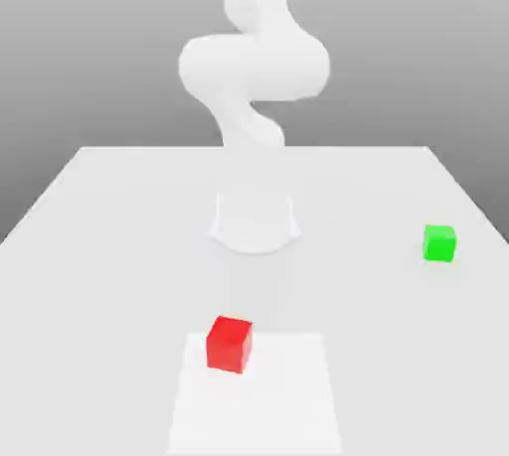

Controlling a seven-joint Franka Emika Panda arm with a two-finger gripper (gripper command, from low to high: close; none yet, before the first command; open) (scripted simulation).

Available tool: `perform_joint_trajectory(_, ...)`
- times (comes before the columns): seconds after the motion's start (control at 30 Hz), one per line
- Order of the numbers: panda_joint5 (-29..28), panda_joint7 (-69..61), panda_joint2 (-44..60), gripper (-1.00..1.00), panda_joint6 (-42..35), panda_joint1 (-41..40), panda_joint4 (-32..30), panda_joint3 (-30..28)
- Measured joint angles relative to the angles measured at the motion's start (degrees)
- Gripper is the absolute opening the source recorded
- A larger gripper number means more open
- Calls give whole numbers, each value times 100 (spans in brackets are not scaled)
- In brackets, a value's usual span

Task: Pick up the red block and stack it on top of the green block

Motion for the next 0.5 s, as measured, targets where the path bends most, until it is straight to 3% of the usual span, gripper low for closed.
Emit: perform_joint_trajectory(0.5,-30,731,3021,0,2109,-429,-2413,23)
